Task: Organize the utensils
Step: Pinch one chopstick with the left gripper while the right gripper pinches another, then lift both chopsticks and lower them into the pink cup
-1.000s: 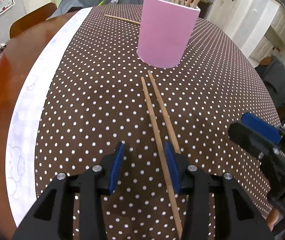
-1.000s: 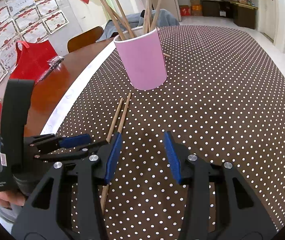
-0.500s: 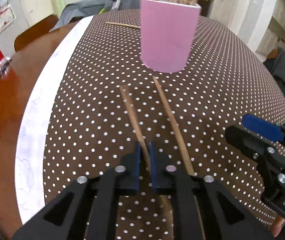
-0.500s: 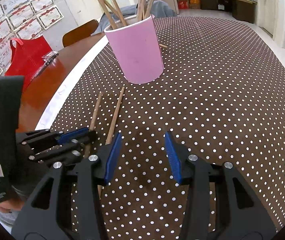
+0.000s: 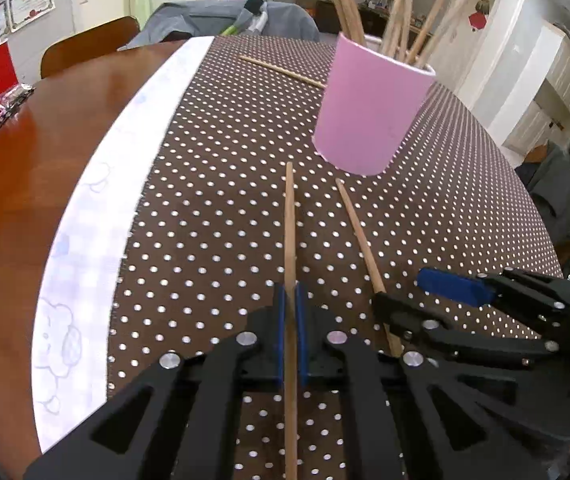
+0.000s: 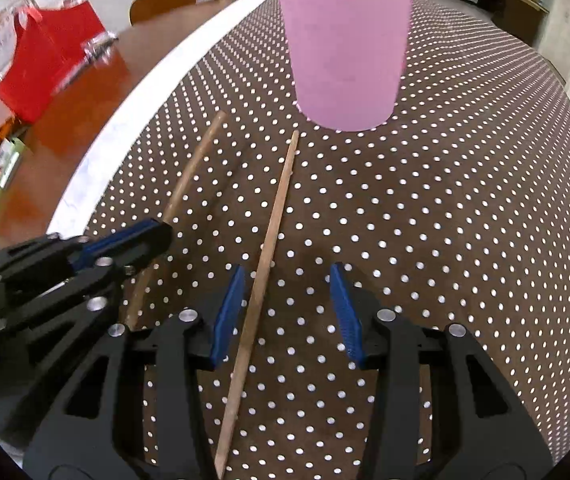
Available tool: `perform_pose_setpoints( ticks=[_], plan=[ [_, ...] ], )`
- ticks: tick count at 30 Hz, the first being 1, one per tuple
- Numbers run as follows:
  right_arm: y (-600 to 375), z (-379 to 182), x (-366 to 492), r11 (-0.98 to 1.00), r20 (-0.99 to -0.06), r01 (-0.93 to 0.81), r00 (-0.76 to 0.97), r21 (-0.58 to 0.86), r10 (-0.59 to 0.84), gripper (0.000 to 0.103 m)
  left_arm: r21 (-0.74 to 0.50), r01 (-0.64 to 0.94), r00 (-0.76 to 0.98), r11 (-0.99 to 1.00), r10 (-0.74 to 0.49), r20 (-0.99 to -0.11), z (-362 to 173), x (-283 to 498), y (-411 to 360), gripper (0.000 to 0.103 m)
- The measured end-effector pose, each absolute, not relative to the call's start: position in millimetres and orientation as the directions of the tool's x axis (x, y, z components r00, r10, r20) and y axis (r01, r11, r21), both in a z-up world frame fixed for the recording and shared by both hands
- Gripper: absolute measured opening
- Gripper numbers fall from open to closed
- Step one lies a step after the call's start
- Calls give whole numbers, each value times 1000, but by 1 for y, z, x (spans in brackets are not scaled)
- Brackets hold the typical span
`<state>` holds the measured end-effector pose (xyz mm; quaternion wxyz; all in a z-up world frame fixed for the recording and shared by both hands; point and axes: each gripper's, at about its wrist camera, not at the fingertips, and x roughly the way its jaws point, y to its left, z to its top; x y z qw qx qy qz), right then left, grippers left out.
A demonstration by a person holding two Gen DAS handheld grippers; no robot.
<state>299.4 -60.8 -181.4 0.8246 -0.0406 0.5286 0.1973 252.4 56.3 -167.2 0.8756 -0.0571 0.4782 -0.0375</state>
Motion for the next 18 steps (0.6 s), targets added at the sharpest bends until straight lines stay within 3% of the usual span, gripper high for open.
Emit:
perform_pose_setpoints(
  ticks=[2,9,18],
  plan=[
    [-54,-182,303,922,-896,-371,364,111,255,42,-153,9,545,988,-133,-828,-165,250,60,6],
    [-40,-181,310,921,-904,-387,379,40,199,12,-169,7,555,986,-145,-819,-162,248,63,6],
    [-72,-177,299,902,-854,-389,389,186,344,7,-199,65,608,978,-197,-769,-142,237,51,6]
  ],
)
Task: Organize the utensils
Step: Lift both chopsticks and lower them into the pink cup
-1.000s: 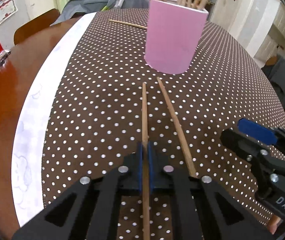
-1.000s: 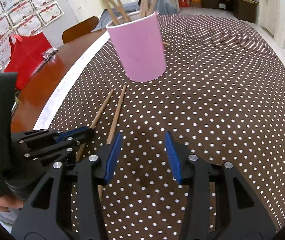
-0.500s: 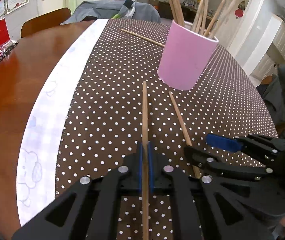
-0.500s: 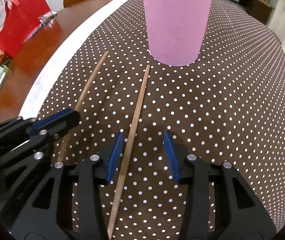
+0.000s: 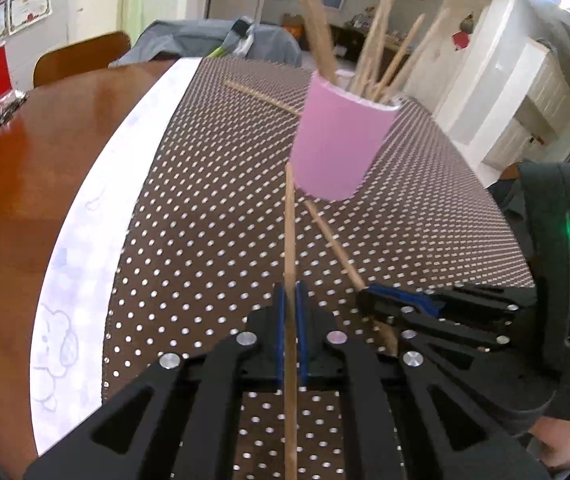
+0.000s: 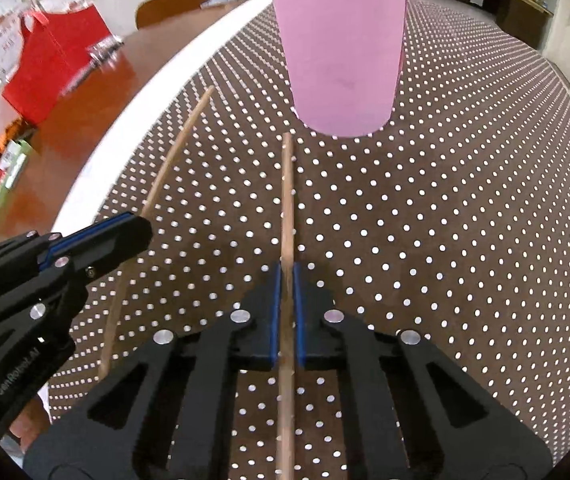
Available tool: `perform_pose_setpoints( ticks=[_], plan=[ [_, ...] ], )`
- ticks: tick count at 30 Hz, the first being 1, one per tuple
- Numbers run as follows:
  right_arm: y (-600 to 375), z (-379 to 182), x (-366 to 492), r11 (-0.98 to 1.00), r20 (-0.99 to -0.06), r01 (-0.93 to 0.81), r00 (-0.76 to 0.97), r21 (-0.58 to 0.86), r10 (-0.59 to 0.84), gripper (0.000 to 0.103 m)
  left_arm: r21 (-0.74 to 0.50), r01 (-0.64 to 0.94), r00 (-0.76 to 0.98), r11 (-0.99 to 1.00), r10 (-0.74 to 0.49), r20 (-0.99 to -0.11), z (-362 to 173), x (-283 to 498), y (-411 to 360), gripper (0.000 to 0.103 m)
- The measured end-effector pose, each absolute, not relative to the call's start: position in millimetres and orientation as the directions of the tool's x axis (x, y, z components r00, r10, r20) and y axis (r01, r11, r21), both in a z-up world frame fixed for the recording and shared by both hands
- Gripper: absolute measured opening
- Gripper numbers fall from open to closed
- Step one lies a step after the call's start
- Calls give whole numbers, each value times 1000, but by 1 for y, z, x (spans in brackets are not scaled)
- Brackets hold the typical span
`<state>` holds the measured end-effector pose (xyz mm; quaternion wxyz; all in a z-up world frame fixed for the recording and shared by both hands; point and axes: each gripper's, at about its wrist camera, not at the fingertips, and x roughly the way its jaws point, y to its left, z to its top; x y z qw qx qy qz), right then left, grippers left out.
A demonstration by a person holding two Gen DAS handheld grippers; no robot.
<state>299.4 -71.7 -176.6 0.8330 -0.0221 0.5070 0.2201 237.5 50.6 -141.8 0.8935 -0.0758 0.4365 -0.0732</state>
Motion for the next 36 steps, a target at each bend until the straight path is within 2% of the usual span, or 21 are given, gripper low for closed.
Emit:
perform_pose_setpoints(
  ticks=[7,15,24,29,36],
  plan=[
    [-112,-140,272,874,-746,-404,486,270,455,7,-208,111,704,972,-224,-673,-114,222,39,6],
    [-157,-87,242,841,-573,-426,618,333,539,7,-176,170,845,970,-235,-480,-72,201,16,6],
    [-152,-38,228,821,-428,-484,701,302,570,7,-112,165,960,980,-185,-209,-38,183,-5,6],
    [-157,-21,228,816,-350,-498,738,293,577,7,-106,157,980,982,-168,-103,-23,183,-11,6],
    [-156,-5,243,824,-274,-498,780,271,562,7,-116,158,987,981,-159,3,-9,199,-15,6]
  ],
)
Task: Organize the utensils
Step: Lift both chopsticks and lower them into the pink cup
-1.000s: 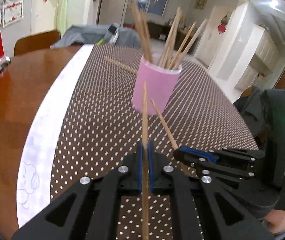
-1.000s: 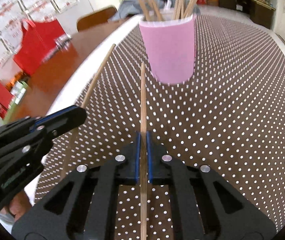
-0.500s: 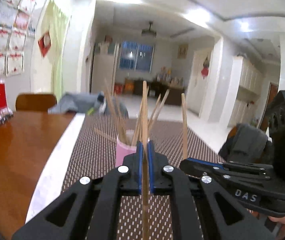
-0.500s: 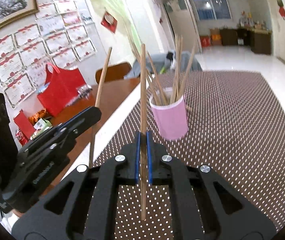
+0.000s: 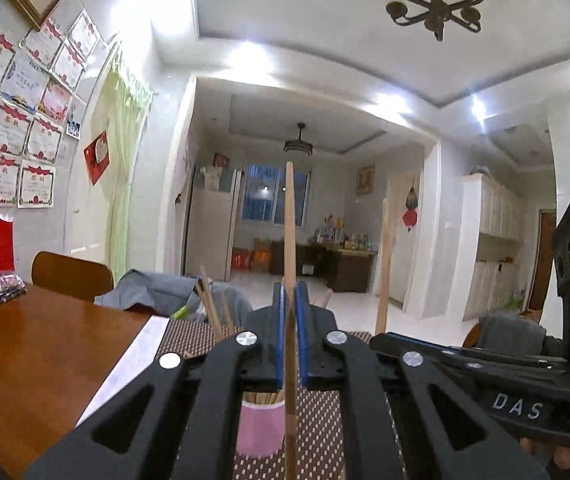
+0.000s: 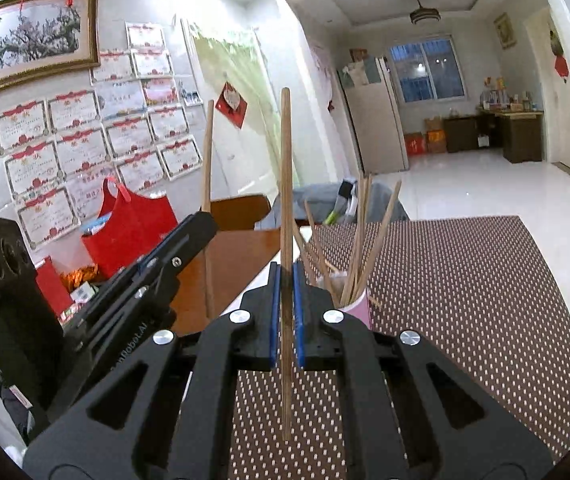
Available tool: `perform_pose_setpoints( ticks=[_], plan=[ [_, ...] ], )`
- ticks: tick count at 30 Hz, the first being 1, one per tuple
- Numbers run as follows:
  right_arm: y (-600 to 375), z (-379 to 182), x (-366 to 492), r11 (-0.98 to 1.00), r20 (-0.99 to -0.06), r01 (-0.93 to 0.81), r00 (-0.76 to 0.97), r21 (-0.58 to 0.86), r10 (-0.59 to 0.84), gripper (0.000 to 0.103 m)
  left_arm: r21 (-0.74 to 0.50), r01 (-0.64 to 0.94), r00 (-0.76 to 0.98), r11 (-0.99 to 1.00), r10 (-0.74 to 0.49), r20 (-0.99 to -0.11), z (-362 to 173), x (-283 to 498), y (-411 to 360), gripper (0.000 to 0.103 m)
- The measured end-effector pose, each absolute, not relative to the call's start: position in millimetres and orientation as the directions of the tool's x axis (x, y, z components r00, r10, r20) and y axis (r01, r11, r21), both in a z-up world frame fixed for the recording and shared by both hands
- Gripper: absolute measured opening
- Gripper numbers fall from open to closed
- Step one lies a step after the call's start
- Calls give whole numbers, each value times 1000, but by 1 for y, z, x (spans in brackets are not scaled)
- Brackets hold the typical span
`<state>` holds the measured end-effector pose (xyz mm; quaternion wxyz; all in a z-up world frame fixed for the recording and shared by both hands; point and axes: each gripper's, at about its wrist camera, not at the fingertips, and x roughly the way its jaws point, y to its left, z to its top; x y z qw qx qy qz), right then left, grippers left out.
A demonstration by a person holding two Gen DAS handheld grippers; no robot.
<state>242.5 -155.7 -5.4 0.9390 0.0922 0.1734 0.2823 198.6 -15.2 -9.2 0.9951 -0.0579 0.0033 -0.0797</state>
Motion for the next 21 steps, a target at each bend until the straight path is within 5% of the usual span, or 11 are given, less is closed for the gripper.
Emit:
perform_pose_setpoints(
  ticks=[21],
  plan=[
    [-148,8,311,841,-145,-481,840,249,523,7,-246,218,968,944,-178,175,-12,286,9,6]
  ],
)
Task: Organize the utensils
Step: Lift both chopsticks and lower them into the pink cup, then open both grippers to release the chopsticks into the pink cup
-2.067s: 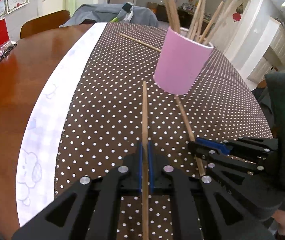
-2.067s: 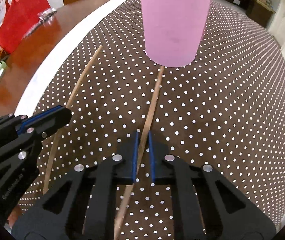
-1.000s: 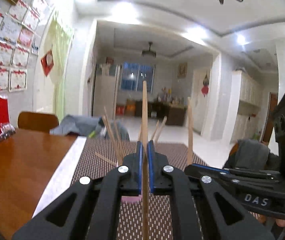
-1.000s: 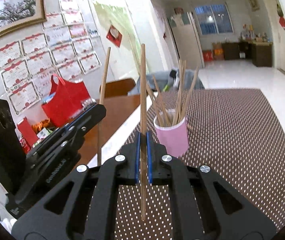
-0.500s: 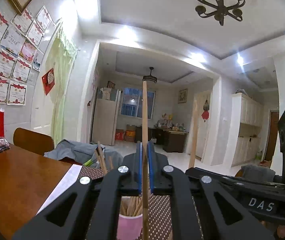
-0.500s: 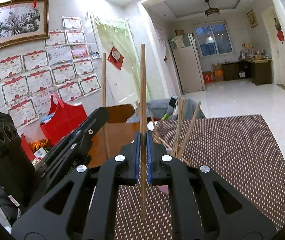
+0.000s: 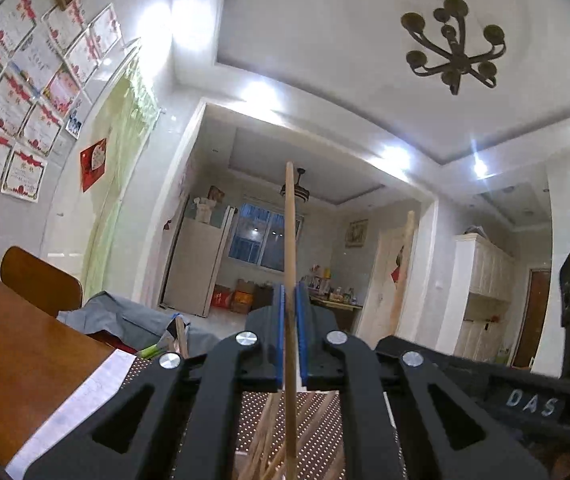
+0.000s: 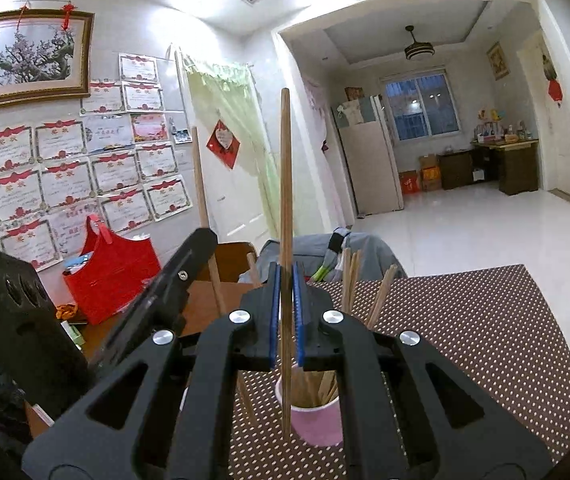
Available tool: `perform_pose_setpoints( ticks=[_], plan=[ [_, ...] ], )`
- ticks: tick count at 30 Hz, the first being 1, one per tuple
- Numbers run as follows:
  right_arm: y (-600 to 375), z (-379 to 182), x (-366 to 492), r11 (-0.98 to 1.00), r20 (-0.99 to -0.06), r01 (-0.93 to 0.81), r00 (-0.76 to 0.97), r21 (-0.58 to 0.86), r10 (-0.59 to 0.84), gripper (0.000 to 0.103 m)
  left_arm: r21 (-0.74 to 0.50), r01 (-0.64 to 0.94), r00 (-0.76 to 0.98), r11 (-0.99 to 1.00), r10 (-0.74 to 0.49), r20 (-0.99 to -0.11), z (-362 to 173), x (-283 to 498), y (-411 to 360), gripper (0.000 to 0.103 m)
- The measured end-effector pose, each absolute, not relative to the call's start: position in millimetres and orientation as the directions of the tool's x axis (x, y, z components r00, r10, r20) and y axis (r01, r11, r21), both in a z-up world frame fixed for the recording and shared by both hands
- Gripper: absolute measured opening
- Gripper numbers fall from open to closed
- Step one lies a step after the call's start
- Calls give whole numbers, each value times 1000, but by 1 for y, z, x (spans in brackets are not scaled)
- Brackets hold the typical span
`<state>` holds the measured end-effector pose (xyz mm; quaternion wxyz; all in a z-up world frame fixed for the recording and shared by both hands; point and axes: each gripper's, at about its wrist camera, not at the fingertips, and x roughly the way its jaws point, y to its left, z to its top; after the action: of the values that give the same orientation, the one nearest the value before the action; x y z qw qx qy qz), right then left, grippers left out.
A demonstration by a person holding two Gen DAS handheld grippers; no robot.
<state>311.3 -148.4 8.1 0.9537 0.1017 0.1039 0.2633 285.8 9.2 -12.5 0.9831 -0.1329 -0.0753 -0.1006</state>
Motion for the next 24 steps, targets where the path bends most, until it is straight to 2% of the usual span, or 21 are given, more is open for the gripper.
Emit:
perform_pose_setpoints(
  ticks=[10,24],
  plan=[
    [-143,-1,339,854,-153,-455,852,252,500,7,-275,163,980,948,-122,159,-40,321,15,6],
    [-148,-16,361,859,-210,-426,846,285,489,7,-163,81,988,983,-58,142,-64,339,-3,6]
  ],
)
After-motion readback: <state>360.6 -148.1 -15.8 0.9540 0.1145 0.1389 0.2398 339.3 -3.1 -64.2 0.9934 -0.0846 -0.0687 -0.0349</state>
